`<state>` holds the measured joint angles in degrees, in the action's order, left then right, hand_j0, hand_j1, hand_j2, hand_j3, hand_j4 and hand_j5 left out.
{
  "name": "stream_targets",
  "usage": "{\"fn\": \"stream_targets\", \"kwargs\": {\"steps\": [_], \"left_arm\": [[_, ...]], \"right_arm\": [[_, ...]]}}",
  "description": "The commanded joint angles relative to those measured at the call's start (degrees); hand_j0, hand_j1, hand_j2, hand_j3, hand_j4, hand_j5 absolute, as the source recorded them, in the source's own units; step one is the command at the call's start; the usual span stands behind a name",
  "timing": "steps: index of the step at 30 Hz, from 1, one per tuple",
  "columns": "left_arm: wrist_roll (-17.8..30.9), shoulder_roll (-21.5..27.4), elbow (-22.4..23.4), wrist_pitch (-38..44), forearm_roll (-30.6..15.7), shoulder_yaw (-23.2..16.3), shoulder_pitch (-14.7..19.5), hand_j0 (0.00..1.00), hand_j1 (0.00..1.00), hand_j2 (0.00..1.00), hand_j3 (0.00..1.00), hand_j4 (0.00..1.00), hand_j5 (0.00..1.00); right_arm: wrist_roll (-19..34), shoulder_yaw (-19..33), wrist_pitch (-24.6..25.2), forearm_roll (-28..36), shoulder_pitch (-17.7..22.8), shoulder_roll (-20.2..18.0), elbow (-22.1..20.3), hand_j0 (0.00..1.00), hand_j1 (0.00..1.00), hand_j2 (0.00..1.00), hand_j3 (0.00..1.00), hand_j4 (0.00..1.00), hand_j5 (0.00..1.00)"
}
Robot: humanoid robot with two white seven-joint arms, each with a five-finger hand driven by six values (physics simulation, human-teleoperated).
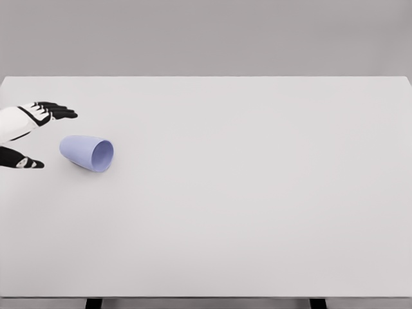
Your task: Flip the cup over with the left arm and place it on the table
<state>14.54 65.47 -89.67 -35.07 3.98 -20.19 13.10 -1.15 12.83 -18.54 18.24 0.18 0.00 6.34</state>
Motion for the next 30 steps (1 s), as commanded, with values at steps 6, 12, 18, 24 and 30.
{"fn": "stream_targets", "kwargs": {"steps": [6,12,18,24,30], "left_arm": [[2.9,-2.7,-0.3,0.1,-0.8,-1.4,0.4,1.0,1.0,1.0,1.0,1.0,1.0],[3.0,-6.8,0.3,0.1,3.6,-1.5,1.8,1.0,1.0,1.0,1.0,1.0,1.0],[3.2,-9.4,2.0,0.1,6.4,-2.7,3.7,1.0,1.0,1.0,1.0,1.0,1.0],[3.2,-9.5,2.6,0.1,6.5,-4.2,4.6,1.0,1.0,1.0,1.0,1.0,1.0],[3.2,-10.5,4.7,0.1,6.7,-6.7,6.9,1.0,1.0,1.0,1.0,1.0,1.0]], "right_arm": [[0.0,0.0,0.0,0.0,0.0,0.0,0.0,1.0,1.0,1.0,1.0,1.0,1.0],[0.0,0.0,0.0,0.0,0.1,0.0,0.0,1.0,1.0,1.0,1.0,1.0,1.0],[0.0,0.0,0.0,0.0,0.1,0.0,0.0,1.0,1.0,1.0,1.0,1.0,1.0],[0.0,0.0,0.0,0.0,0.0,0.0,0.0,1.0,1.0,1.0,1.0,1.0,1.0],[0.0,0.0,0.0,0.0,0.0,0.0,0.0,1.0,1.0,1.0,1.0,1.0,1.0]]}}
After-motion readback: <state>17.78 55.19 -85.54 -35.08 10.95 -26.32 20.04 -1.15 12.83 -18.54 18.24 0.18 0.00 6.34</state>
